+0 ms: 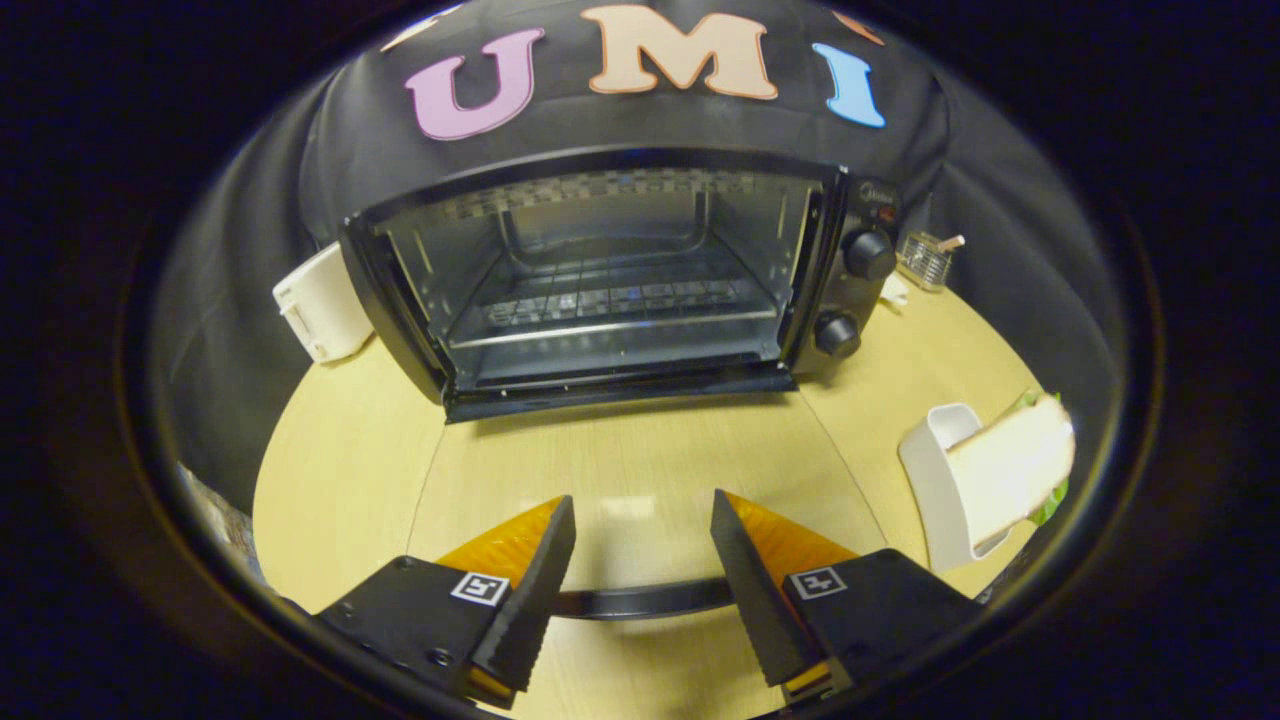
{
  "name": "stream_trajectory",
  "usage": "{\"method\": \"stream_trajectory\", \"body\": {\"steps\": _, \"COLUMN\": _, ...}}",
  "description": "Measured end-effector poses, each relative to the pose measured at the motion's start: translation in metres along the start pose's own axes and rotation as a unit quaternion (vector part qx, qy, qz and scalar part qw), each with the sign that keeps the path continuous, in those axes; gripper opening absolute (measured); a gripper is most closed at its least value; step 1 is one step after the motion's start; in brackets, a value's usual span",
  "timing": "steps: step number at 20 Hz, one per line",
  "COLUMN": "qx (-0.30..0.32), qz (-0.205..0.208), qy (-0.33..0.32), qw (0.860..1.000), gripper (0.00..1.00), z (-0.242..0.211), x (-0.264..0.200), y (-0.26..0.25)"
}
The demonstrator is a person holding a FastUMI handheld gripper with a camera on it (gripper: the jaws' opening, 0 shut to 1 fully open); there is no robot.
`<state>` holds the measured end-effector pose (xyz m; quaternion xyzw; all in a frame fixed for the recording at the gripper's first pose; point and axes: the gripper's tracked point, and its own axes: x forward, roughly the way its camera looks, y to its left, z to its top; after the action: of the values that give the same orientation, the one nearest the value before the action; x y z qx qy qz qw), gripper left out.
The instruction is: Open the toaster oven, put the food inside, and close the toaster oven door.
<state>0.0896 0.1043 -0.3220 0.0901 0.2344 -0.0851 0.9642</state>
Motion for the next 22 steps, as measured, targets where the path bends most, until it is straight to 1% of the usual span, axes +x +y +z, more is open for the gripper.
{"method": "stream_trajectory", "body": {"steps": 1, "qx": 0.004, "qz": -0.002, "qy": -0.012, "qw": 1.000, "gripper": 0.87, "z": 0.005, "x": 0.002, "y": 0.000}}
{"method": "stream_trajectory", "body": {"steps": 4, "qx": 0.008, "qz": -0.004, "qy": -0.016, "qw": 1.000, "gripper": 0.86, "z": 0.008, "x": 0.005, "y": -0.002}}
{"method": "stream_trajectory", "body": {"steps": 7, "qx": 0.022, "qz": 0.010, "qy": -0.011, "qw": 1.000, "gripper": 0.86, "z": 0.011, "x": 0.004, "y": -0.004}}
{"method": "stream_trajectory", "body": {"steps": 9, "qx": 0.031, "qz": 0.006, "qy": -0.002, "qw": 1.000, "gripper": 0.85, "z": 0.012, "x": -0.002, "y": -0.016}}
{"method": "stream_trajectory", "body": {"steps": 11, "qx": 0.030, "qz": -0.004, "qy": -0.009, "qw": 1.000, "gripper": 0.84, "z": 0.019, "x": -0.011, "y": -0.037}}
{"method": "stream_trajectory", "body": {"steps": 13, "qx": 0.044, "qz": -0.021, "qy": -0.025, "qw": 0.998, "gripper": 0.84, "z": 0.029, "x": -0.028, "y": -0.062}}
{"method": "stream_trajectory", "body": {"steps": 15, "qx": 0.074, "qz": -0.031, "qy": -0.050, "qw": 0.996, "gripper": 0.91, "z": 0.041, "x": -0.046, "y": -0.087}}
{"method": "stream_trajectory", "body": {"steps": 18, "qx": 0.114, "qz": -0.028, "qy": -0.092, "qw": 0.989, "gripper": 0.94, "z": 0.060, "x": -0.075, "y": -0.125}}
{"method": "stream_trajectory", "body": {"steps": 22, "qx": 0.155, "qz": -0.031, "qy": -0.118, "qw": 0.980, "gripper": 0.93, "z": 0.067, "x": -0.099, "y": -0.189}}
